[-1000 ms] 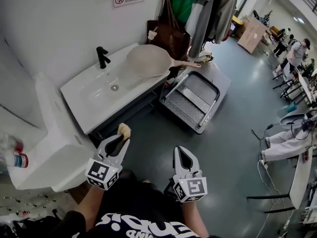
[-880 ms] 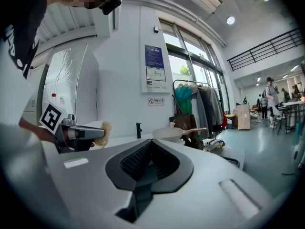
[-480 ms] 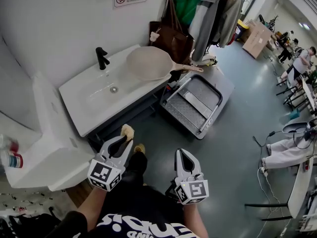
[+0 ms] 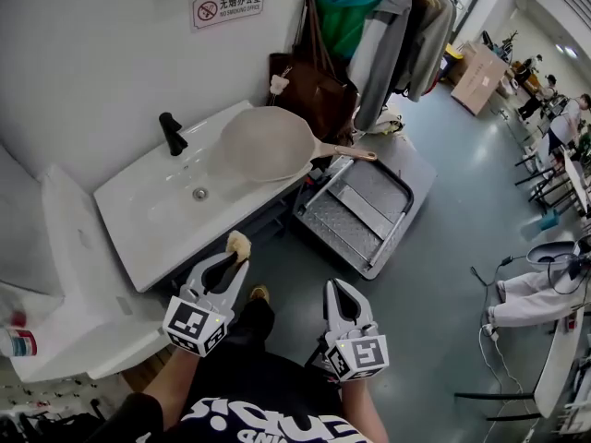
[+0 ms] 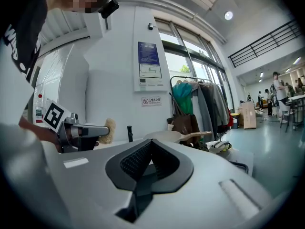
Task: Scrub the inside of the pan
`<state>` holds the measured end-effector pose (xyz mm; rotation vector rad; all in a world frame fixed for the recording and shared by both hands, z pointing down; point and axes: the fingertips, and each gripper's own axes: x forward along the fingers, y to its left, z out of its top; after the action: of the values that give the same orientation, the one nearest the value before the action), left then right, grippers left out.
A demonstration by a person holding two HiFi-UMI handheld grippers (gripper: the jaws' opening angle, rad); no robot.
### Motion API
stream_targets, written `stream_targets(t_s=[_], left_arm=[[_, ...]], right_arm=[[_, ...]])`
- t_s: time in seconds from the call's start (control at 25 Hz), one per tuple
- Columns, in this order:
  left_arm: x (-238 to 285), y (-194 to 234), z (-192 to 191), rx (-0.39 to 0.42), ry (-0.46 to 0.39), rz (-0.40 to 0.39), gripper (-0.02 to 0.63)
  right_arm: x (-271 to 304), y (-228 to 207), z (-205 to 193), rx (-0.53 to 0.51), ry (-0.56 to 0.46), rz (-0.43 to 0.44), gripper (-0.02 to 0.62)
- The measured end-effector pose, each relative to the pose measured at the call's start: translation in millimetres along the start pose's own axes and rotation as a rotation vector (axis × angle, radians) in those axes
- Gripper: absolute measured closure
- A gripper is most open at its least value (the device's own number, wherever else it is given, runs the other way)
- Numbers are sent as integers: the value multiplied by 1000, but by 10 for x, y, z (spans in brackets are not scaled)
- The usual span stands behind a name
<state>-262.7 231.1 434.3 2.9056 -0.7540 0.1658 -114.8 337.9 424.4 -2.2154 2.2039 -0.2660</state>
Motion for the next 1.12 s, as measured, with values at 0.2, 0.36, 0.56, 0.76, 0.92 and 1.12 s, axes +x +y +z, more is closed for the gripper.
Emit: stream_targets(t_s=[0.2,0.36,0.56,0.76,0.92,1.12], left_arm=[[510,318,161,-2,8,0,538],[893,596,303,-3,10,-6,538],[1317,915,481,8,3,-17,538],[1635,1141,589,9,-2,-20,538],[1813,1198,659,6,-4,-36,538],[2045,1338,740,-3,-9,-25,538]], right_arm=[[524,-269,167,14,-5,19,586],[986,-472,307,20,-22,42,586],[1510,-676,480,5,-34,51,586],[1852,-801,618,-4,-50,55,586],[2022,-914,655,2,-46,56,586],[2281,-1064,737,-6,-43,72,586]])
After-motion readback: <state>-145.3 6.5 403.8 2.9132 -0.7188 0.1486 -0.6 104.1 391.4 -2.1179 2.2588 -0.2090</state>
